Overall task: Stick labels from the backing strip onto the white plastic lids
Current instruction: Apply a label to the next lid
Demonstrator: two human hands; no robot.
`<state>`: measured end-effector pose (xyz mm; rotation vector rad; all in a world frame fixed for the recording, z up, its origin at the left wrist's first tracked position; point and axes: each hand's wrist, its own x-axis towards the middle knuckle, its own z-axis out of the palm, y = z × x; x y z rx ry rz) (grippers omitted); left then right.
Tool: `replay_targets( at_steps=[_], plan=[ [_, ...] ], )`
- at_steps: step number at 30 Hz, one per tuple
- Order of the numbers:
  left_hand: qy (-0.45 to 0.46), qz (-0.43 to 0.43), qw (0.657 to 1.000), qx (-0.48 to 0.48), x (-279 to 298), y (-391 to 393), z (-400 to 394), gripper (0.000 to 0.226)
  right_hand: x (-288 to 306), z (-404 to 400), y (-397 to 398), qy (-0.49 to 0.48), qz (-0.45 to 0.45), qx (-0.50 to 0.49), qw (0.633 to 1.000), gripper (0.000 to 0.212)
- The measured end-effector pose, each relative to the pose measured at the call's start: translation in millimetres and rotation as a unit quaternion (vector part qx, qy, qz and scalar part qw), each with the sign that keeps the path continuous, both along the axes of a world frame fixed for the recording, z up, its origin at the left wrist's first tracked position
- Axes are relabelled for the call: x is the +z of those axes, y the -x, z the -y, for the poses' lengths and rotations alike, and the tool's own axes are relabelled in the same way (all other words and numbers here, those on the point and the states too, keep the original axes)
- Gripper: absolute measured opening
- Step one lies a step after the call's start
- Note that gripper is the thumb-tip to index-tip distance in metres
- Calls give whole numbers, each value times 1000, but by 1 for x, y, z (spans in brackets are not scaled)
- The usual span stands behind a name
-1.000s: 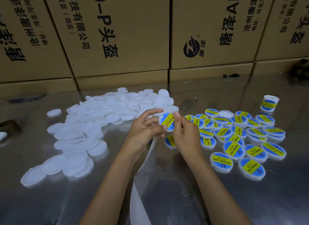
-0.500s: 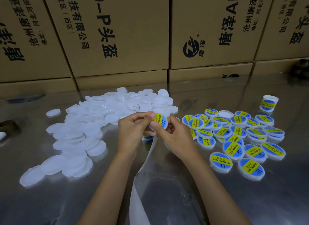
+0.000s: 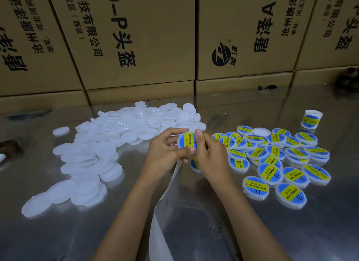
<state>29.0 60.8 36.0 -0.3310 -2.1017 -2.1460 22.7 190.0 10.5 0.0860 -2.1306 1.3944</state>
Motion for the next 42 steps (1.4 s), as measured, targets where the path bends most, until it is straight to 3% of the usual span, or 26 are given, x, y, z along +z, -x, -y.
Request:
replay_targets(
  at_steps=[5,10,17,21,25,28,37,42],
  plan=[
    [-22,16,998,51,2,2,5,28,-3,3,-1,51,20,61,997,48],
    [-97,34,990,94,5,4,11,18,-9,7,-1,-42,41,91,994,44],
    [-108,38,989,95,5,6,11,8,-12,9,-1,-85,25,45,995,51],
    [-65,29,997,23,3,6,10,15,-9,6,2,-13,34,19,999,53],
    [-28,26,998,-53,0,6,10,41,-5,1,6,83,30,-4,996,51],
    [-13,11,999,-43,-1,5,7,44,-5,-2,7,118,10,9,993,49],
    [-98,28,995,22,-3,7,7,28,-9,6,2,-48,27,33,998,50],
    [-94,20,995,30,-3,7,6,18,-13,9,3,-27,35,56,997,49]
  ],
)
